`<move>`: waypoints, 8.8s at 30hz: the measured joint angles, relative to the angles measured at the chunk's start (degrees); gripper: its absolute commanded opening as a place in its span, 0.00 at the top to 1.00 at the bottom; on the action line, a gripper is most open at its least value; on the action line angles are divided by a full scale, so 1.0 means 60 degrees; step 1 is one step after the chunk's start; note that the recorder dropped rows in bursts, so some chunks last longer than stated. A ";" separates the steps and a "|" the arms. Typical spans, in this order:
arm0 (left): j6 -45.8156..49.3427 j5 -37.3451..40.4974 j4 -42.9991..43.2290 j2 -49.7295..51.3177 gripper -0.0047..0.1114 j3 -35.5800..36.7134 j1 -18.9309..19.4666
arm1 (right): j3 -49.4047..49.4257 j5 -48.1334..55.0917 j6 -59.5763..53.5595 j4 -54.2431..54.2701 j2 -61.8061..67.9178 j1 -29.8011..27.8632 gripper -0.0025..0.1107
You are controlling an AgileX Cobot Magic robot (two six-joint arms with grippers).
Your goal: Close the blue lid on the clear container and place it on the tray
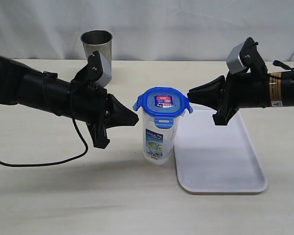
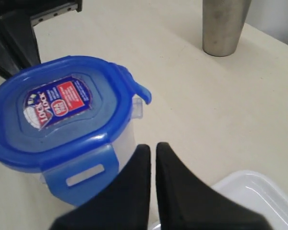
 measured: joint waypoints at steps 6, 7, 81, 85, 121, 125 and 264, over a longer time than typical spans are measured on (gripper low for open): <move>0.0000 0.0000 0.0000 0.0000 0.96 0.0000 0.0000 | 0.0000 -0.0109 0.0090 -0.0361 0.0000 0.0000 0.94; 0.0000 0.0000 -0.0007 0.0000 0.96 0.0000 0.0000 | 0.0000 -0.0109 0.0135 -0.0424 0.0000 0.0000 0.94; 0.0000 -0.0596 -0.0250 0.0000 0.96 0.0000 0.0000 | 0.0000 0.0790 0.2613 -0.1260 -0.1530 0.1562 0.94; 0.0000 -0.0614 -0.0220 0.0000 0.96 0.0000 0.0000 | 0.0000 0.0876 0.2677 -0.1260 -0.1530 0.1641 0.94; 0.0000 -0.0614 -0.0220 0.0000 0.96 0.0000 0.0000 | 0.0537 0.1533 0.2407 -0.1235 -0.1140 0.0305 0.94; 0.0000 -0.0614 -0.0220 0.0000 0.96 0.0000 0.0000 | 0.0537 0.0867 0.2096 -0.1070 -0.1068 0.0291 0.94; -2.4806 -1.7136 2.5829 0.3445 0.06 -0.0451 -0.0778 | 0.0870 0.4839 0.4521 -0.0934 -0.1125 0.0245 0.94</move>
